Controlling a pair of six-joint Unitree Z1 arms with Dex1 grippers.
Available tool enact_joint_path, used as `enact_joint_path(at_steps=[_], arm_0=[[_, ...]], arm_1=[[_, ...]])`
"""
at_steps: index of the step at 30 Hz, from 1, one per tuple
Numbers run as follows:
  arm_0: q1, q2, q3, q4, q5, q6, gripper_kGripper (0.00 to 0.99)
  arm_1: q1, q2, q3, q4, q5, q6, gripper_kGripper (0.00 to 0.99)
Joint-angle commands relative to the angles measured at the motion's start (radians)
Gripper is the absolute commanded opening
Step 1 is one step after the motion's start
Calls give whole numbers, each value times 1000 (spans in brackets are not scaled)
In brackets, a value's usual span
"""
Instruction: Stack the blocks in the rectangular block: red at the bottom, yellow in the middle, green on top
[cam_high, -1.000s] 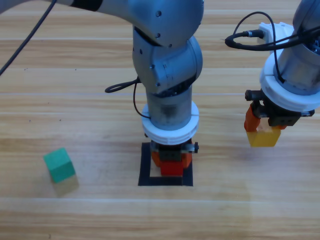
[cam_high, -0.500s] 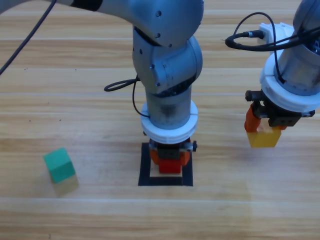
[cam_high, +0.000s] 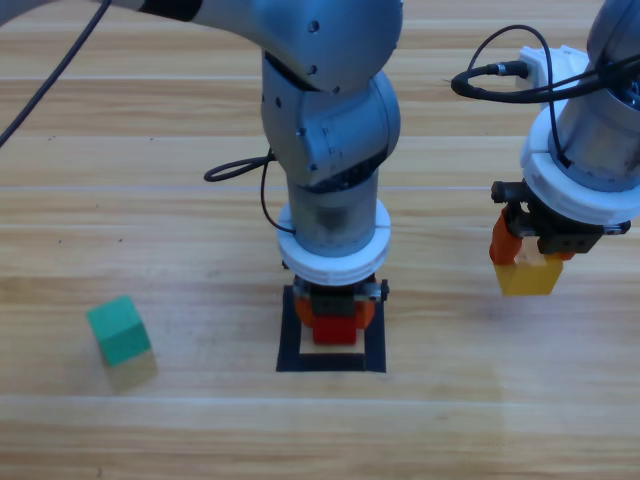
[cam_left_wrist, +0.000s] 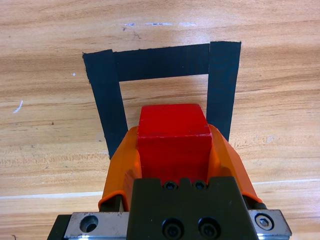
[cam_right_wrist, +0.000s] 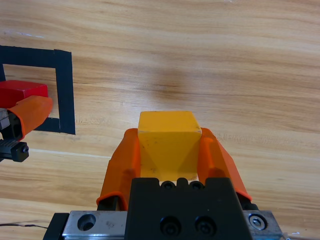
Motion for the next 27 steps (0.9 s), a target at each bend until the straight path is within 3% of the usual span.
enact_joint_path(at_steps=[1, 18, 20, 21, 23, 26, 27], arm_0=[[19, 62, 22, -3, 13, -4, 52], [18, 82, 20, -12, 11, -18, 75], [18, 81, 14, -12, 11, -26, 161], [18, 81, 11, -12, 11, -32, 255], [15, 79, 8, -14, 11, -49, 486], [7, 78, 6, -17, 11, -68, 916], [5, 75, 8, -17, 11, -73, 965]], arm_1=[[29, -40, 30, 8, -13, -8, 0], [29, -40, 32, 8, -13, -10, 0], [29, -39, 32, 8, -13, -10, 0], [29, -39, 32, 6, -13, -10, 0], [29, -37, 32, 6, -13, -10, 0], [29, -36, 32, 6, -13, -10, 0], [29, -36, 32, 4, -13, -10, 0]])
